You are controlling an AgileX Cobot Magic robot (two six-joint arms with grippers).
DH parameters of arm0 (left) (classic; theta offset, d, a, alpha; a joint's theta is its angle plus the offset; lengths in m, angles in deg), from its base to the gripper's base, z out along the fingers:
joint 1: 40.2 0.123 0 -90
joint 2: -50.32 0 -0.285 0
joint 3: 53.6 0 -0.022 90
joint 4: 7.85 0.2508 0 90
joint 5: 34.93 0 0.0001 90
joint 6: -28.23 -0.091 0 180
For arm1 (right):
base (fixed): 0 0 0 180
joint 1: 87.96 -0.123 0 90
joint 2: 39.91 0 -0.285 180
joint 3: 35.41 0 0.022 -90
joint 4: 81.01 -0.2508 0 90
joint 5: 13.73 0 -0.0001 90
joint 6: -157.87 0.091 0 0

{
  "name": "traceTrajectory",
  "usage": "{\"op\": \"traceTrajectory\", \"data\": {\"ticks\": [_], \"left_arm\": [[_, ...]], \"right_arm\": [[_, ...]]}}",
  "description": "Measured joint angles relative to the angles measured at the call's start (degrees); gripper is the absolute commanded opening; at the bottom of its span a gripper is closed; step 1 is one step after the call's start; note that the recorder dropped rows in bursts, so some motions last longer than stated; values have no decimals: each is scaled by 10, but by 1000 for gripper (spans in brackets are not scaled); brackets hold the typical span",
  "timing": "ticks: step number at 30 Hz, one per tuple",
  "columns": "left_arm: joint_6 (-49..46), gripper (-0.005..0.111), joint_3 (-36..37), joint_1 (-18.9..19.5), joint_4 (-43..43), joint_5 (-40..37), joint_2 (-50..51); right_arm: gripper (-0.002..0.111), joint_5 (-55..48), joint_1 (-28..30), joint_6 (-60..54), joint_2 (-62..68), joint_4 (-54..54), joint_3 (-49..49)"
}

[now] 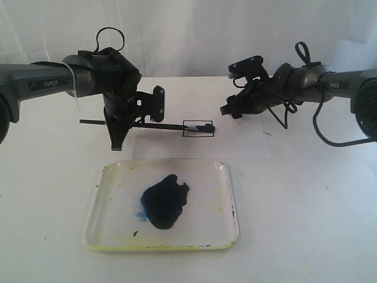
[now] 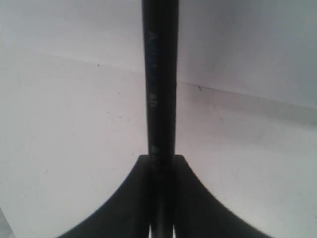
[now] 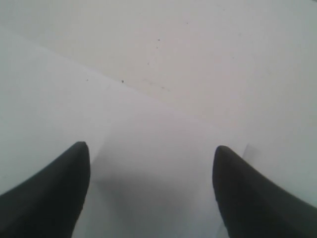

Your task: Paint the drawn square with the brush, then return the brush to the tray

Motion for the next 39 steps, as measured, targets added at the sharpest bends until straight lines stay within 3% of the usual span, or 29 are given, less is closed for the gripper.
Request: {"op": "traceTrajectory", "data": {"ticks": [15,39], "left_arm": [[-11,0,0,-10,63,-30,0],[4,0,0,-18,88,-33,0]], "right_arm": [[66,1,0,0,0,0,0],[66,-47,0,10,-7,0,0]]}}
